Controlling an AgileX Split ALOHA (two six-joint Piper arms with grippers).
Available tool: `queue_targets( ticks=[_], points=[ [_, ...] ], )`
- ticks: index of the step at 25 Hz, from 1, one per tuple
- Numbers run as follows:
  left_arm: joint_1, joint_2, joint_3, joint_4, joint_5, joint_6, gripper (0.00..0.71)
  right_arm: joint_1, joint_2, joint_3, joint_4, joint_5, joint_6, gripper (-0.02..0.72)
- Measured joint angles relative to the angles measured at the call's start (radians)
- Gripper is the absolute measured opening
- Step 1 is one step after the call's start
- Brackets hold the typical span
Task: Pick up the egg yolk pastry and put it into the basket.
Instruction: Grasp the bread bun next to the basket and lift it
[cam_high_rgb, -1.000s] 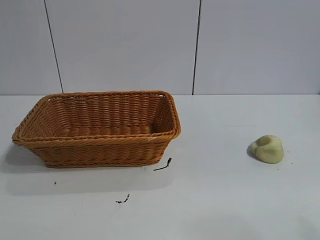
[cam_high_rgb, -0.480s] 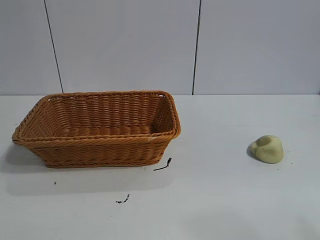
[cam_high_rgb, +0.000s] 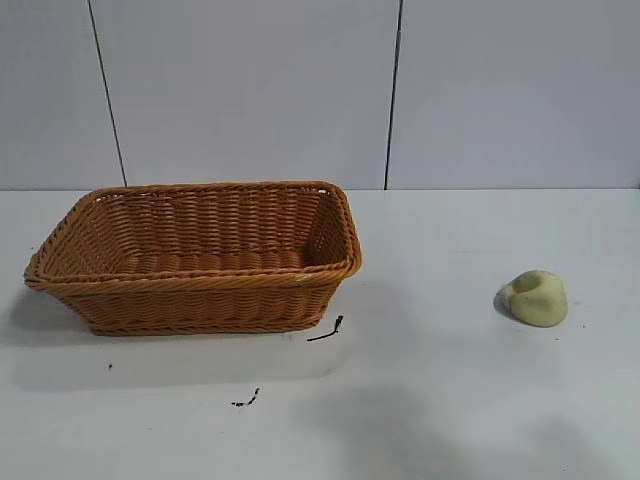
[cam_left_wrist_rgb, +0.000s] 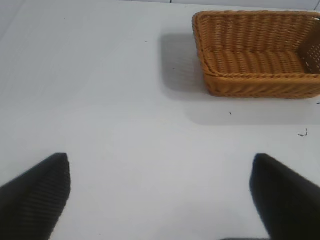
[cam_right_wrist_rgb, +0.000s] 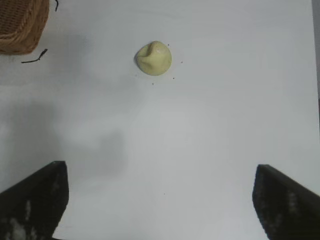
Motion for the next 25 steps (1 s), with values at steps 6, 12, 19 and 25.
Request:
queue_targets(
  ticks=[6, 12, 19, 25],
  points=[
    [0.000, 0.000, 0.000, 0.000, 0.000, 0.000, 0.696, 0.000, 0.378, -0.153, 0.000, -0.028, 0.000, 0.693],
    [0.000, 0.000, 0.000, 0.000, 0.000, 0.000, 0.696, 0.000, 0.695, -0.307, -0.001, -0.043, -0.004, 0.693],
    [0.000, 0.000, 0.000, 0.000, 0.000, 0.000, 0.696, 0.000, 0.949, -0.471, -0.001, -0.070, -0.025, 0.693],
    [0.000, 0.000, 0.000, 0.000, 0.000, 0.000, 0.696, 0.000, 1.033, -0.506, 0.004, -0.093, -0.031, 0.693]
  ],
)
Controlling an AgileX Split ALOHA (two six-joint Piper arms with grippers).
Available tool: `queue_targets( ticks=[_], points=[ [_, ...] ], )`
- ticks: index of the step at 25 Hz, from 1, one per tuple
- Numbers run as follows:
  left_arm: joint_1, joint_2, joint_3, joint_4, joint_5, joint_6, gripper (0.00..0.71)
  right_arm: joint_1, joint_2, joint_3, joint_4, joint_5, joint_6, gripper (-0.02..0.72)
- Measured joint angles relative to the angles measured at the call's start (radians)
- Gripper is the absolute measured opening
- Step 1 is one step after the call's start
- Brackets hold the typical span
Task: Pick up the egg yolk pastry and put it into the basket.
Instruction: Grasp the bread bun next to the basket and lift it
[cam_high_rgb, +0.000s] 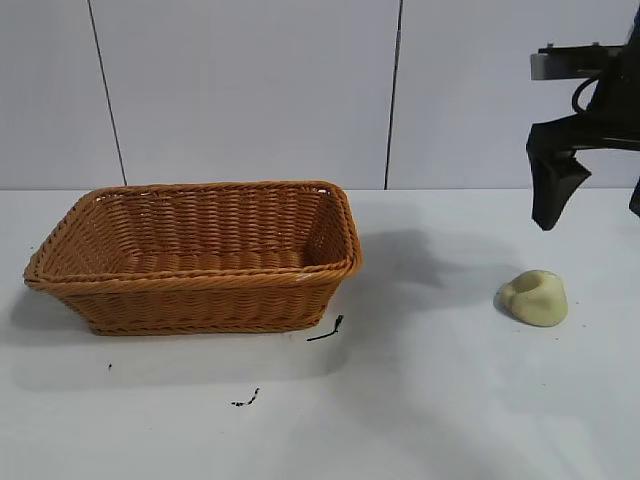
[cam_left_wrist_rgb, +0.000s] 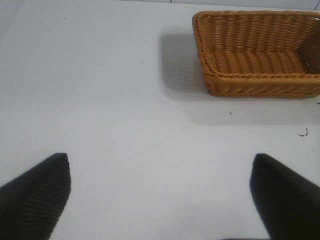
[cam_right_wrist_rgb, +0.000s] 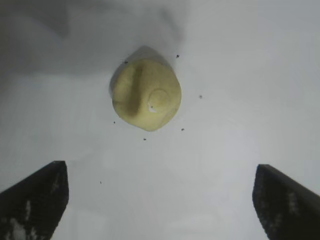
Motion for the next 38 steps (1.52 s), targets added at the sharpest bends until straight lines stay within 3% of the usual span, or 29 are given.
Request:
queue_targets(
  ticks=[9, 28, 38],
  points=[
    [0.000, 0.000, 0.000, 0.000, 0.000, 0.000, 0.696, 0.000, 0.010, -0.001, 0.040, -0.027, -0.024, 0.693],
    [0.000, 0.000, 0.000, 0.000, 0.000, 0.000, 0.696, 0.000, 0.179, -0.003, 0.052, -0.193, -0.048, 0.693],
    [0.000, 0.000, 0.000, 0.000, 0.000, 0.000, 0.696, 0.025, 0.229, -0.003, 0.051, -0.207, -0.061, 0.693]
  ],
)
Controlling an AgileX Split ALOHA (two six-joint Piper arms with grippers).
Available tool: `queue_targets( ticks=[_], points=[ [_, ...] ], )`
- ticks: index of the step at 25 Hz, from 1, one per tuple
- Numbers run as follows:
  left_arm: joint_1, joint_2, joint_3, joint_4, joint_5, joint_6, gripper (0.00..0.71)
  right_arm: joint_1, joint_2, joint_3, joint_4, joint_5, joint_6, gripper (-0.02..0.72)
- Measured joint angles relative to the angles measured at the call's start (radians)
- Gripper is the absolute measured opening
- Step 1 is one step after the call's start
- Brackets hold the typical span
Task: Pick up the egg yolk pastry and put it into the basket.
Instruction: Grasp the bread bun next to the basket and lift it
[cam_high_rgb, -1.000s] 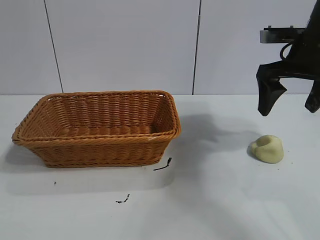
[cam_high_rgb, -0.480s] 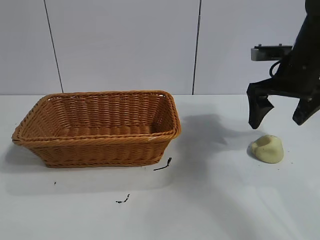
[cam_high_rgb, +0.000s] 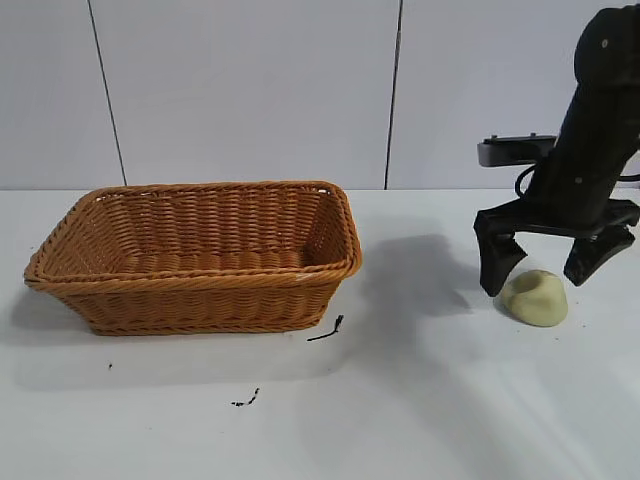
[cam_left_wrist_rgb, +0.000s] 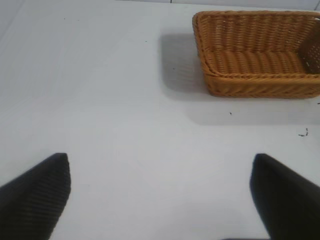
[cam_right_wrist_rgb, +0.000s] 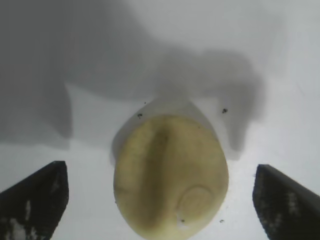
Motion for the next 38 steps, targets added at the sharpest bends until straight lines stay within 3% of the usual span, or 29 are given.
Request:
queue_targets(
  ticks=[16, 19, 25, 27, 38],
  points=[
    [0.000, 0.000, 0.000, 0.000, 0.000, 0.000, 0.696, 0.000, 0.033, 0.000, -0.003, -0.014, 0.001, 0.688],
    [0.000, 0.000, 0.000, 0.000, 0.000, 0.000, 0.696, 0.000, 0.033, 0.000, -0.003, -0.011, 0.001, 0.611],
    [0.000, 0.000, 0.000, 0.000, 0.000, 0.000, 0.696, 0.000, 0.033, 0.000, -0.003, 0.009, 0.001, 0.300],
    [0.000, 0.000, 0.000, 0.000, 0.000, 0.000, 0.696, 0.000, 0.033, -0.001, -0.003, 0.010, 0.001, 0.227],
    [0.000, 0.000, 0.000, 0.000, 0.000, 0.000, 0.696, 0.000, 0.033, -0.002, -0.002, 0.016, 0.001, 0.164]
  ],
)
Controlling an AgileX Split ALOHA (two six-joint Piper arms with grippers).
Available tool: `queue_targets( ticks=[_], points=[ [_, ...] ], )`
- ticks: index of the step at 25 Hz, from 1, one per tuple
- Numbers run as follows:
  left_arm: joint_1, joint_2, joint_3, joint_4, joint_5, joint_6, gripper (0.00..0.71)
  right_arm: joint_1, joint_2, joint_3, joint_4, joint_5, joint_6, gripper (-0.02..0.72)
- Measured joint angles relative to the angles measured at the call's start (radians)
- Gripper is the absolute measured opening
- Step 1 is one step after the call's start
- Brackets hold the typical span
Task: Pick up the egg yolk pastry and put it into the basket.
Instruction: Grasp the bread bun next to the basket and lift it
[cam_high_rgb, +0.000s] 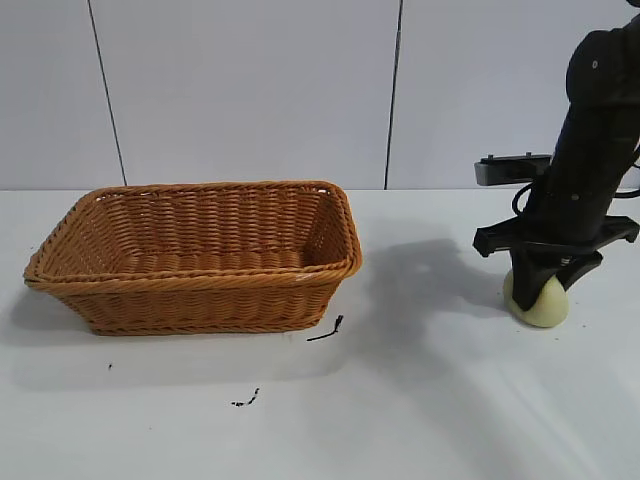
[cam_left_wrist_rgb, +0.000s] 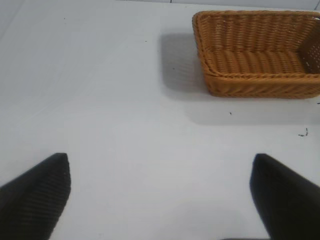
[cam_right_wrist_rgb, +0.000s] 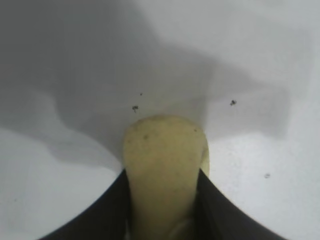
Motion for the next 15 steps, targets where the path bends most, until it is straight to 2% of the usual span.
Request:
queue_targets(
  ticks=[4, 10, 15],
  points=[
    [0.000, 0.000, 0.000, 0.000, 0.000, 0.000, 0.696, 0.000, 0.000, -0.002, 0.000, 0.002, 0.000, 0.118],
    [0.000, 0.000, 0.000, 0.000, 0.000, 0.000, 0.696, 0.000, -0.054, -0.002, 0.000, 0.028, 0.000, 0.109],
    [0.000, 0.000, 0.000, 0.000, 0.000, 0.000, 0.696, 0.000, -0.158, -0.100, 0.000, 0.138, 0.000, 0.105]
  ],
)
